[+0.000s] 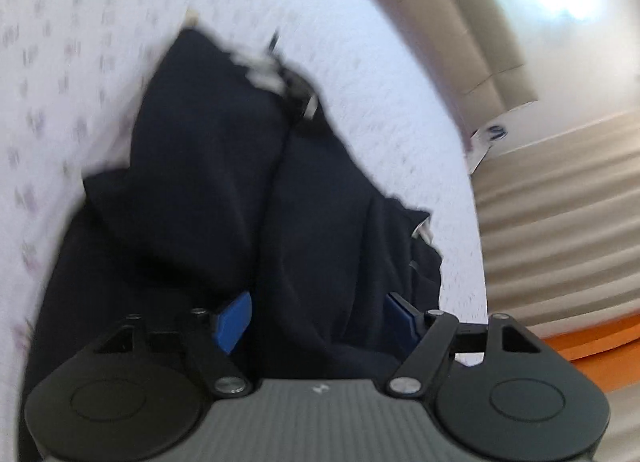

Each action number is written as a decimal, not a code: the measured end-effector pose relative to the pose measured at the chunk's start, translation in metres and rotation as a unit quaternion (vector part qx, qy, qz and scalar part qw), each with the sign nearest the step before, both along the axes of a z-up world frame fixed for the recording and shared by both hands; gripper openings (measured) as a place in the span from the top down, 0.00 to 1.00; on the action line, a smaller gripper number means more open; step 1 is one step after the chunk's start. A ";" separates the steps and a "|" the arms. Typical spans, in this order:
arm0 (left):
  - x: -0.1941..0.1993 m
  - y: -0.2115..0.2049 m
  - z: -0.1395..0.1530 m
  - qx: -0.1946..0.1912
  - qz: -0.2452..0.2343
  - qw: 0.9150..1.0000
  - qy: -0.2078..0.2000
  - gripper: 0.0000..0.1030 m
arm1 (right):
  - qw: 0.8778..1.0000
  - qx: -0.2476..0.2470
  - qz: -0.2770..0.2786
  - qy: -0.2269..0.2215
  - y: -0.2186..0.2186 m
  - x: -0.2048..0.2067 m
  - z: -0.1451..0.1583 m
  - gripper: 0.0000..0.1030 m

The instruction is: Fold large clothes

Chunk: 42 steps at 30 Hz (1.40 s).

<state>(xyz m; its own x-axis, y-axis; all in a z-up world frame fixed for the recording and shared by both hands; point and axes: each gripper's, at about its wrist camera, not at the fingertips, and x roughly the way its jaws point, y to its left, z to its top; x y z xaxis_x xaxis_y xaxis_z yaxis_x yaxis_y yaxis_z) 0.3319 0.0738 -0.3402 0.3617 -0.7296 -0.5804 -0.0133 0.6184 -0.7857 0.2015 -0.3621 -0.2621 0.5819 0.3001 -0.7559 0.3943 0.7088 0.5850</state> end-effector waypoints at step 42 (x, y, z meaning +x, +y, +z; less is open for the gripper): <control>-0.076 -0.016 0.048 0.048 0.030 0.995 -0.081 0.73 | 0.941 -0.280 0.192 0.006 0.099 0.012 -0.039 0.92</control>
<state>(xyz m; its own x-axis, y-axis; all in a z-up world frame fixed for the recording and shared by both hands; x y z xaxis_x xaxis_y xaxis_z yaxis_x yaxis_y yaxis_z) 0.2555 0.0583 -0.2926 0.4963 -0.6478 -0.5779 0.0694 0.6932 -0.7174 0.2131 -0.2629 -0.3008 0.5028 0.0397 -0.8635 0.0502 0.9959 0.0751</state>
